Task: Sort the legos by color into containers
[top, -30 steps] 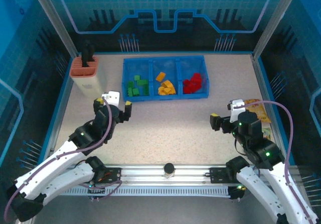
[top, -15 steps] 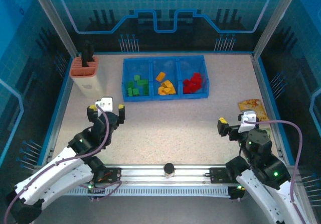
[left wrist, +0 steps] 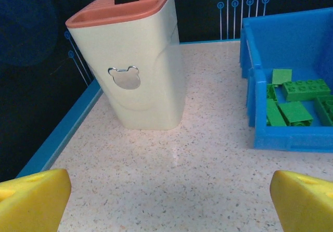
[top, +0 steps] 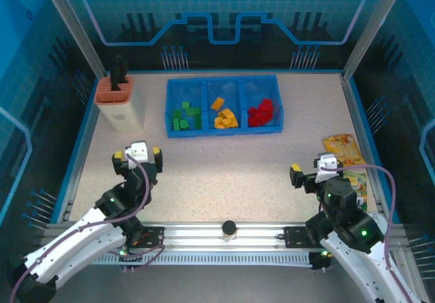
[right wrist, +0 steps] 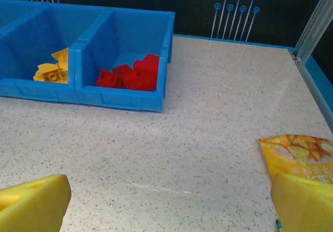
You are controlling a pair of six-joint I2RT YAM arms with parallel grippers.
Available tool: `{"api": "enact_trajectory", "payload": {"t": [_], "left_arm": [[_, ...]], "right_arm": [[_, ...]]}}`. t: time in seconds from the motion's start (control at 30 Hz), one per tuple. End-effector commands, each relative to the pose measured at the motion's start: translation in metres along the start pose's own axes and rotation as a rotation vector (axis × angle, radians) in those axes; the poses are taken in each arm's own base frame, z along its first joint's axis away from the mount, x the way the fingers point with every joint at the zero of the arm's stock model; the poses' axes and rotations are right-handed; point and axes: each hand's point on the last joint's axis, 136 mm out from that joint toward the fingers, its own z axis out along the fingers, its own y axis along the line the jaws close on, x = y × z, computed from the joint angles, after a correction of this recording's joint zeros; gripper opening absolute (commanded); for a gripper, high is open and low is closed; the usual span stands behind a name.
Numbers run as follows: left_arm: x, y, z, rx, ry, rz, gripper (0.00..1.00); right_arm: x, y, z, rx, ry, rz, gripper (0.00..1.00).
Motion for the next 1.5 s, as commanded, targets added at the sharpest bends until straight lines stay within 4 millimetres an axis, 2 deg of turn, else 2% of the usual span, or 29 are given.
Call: {"api": "enact_trajectory", "payload": {"t": [0.0,0.2,0.37,0.57,0.8,1.1,1.27,1.4,1.47], "left_arm": [[0.001,0.006,0.003,-0.051,-0.041,0.007,0.99],[0.015,0.009,0.006,-0.079,-0.058,0.031,0.99],[0.03,0.011,0.008,-0.082,-0.077,0.033,0.99],[0.029,0.013,0.005,-0.064,-0.119,-0.017,0.99],[0.029,0.01,0.006,-0.051,-0.118,-0.01,0.99],[0.029,0.006,0.007,-0.037,-0.111,0.004,0.99],[0.029,0.002,0.009,-0.03,-0.106,0.015,0.99],[0.029,0.003,0.009,-0.035,-0.105,0.015,0.99],[0.029,0.003,0.009,-0.037,-0.106,0.013,0.99]], "right_arm": [[-0.007,0.004,0.0,-0.021,-0.044,-0.019,1.0],[-0.011,0.008,0.005,-0.028,-0.073,-0.024,1.0],[0.002,0.018,0.022,-0.047,-0.092,-0.049,1.0],[0.011,0.008,0.039,0.051,-0.106,-0.095,1.0],[0.041,0.0,0.054,0.124,-0.072,-0.123,1.0],[0.042,-0.022,0.056,0.264,-0.04,-0.083,1.0],[0.048,-0.043,0.058,0.405,0.027,-0.038,1.0],[0.047,-0.028,0.063,0.306,0.02,-0.067,1.0],[0.047,-0.028,0.061,0.301,0.012,-0.066,1.0]]}}
